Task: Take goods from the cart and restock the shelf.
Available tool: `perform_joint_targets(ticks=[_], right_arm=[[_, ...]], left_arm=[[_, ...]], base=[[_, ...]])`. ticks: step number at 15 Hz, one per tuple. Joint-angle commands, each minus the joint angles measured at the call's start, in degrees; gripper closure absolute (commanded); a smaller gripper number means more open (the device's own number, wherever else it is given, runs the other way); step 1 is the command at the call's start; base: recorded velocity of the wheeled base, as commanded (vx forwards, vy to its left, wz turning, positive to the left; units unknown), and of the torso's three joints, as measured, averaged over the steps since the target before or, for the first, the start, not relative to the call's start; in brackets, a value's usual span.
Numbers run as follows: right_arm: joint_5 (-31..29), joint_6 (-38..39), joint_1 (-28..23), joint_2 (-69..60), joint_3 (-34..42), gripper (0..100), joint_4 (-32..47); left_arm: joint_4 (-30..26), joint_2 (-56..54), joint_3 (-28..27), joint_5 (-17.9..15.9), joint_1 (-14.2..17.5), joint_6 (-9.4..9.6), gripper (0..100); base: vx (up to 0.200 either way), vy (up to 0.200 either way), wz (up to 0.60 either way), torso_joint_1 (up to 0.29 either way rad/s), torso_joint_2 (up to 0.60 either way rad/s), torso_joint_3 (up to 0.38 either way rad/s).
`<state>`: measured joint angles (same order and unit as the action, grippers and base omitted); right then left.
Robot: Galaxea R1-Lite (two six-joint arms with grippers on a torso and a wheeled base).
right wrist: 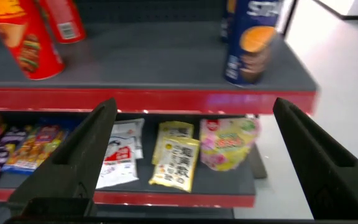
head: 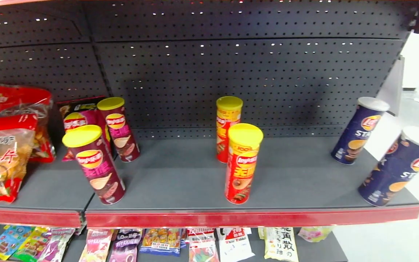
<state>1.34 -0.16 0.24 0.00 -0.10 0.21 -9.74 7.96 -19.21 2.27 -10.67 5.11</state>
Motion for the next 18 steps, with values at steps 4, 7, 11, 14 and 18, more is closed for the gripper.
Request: perform_joint_targets(ticks=[4,7,11,14,18], right_arm=[[0.77,-0.02,0.2,0.97,0.01,0,-0.03],[2.53,-0.28,0.28,0.88,0.01,0,-0.03],[4.11,0.95,0.55,2.81,-4.91,0,-1.17],[5.43,5.17,2.04,26.37,-23.11,0,-2.84],[7.8,-2.21,5.64,28.04,-14.58,0,-1.79]], left_arm=[[2.8,-2.07,8.31,0.46,-0.06,-1.42,0],[11.06,-2.16,19.21,-4.9,0.03,-2.65,0],[9.39,-1.98,19.04,-2.62,3.99,-4.93,0],[9.48,-2.16,19.04,-2.44,4.07,-4.23,0],[9.39,-2.16,19.04,-2.62,4.07,-4.14,0]], base=[[0.0,0.0,0.0,0.0,0.0,0.0],[0.0,0.0,0.0,0.0,0.0,0.0],[0.0,0.0,0.0,0.0,0.0,0.0],[0.0,0.0,0.0,0.0,0.0,0.0],[0.0,0.0,0.0,0.0,0.0,0.0]])
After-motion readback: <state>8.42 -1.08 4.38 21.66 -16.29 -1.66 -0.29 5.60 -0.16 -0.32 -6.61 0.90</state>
